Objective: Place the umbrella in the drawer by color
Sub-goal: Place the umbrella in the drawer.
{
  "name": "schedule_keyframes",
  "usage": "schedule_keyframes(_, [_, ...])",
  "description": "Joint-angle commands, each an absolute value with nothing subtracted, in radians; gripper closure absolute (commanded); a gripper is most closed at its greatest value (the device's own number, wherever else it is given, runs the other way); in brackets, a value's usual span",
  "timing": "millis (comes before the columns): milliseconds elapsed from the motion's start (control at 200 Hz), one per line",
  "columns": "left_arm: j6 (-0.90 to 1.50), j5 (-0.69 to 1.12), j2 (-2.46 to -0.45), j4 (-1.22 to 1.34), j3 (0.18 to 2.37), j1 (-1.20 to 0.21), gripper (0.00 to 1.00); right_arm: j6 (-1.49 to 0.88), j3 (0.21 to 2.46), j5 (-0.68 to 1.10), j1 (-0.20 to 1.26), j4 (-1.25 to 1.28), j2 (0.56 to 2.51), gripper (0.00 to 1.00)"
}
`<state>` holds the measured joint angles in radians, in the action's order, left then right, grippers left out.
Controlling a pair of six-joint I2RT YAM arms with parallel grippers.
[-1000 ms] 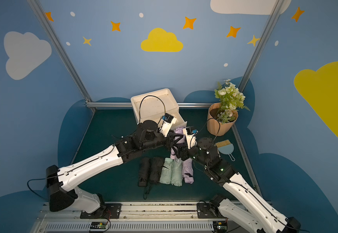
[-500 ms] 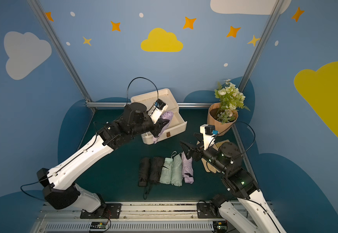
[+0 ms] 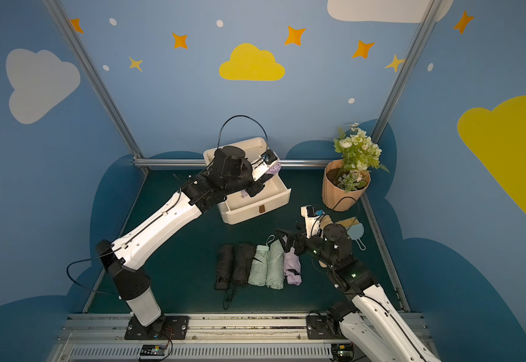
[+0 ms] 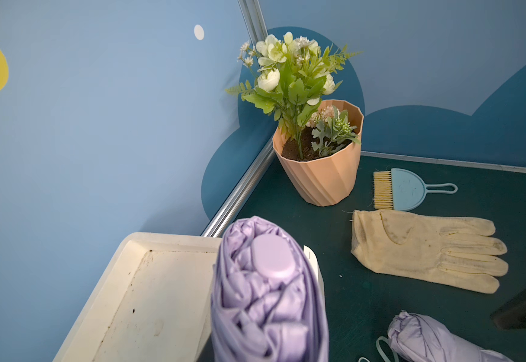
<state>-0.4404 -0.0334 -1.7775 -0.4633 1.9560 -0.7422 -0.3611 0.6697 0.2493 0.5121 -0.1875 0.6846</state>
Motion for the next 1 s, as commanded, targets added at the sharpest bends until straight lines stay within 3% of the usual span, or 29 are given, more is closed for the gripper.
schedule_keyframes(0, [-0.514,0.115,-1.769,-0.324,1.973,-0.706,0.97,-0.326,0.712,0.290,0.490,-0.152,0.672,0.02])
schedule_keyframes(270, [-0.640,0.312,-1.783,-0.054,1.740,-0.671,0.97,-0.289,0.763,0.331,0.434,-0.218,0.662,0.02])
schedule_keyframes(701, [-0.666,0.384,-1.857,0.099,1.648,-0.605,0.97,-0.305,0.738,0.340,0.390,-0.252,0.620,0.02])
schedule_keyframes(996, [-0.753,0.543,-1.920,0.279,1.588,-0.555,0.97,-0.307,0.733,0.351,0.379,-0.255,0.629,0.02])
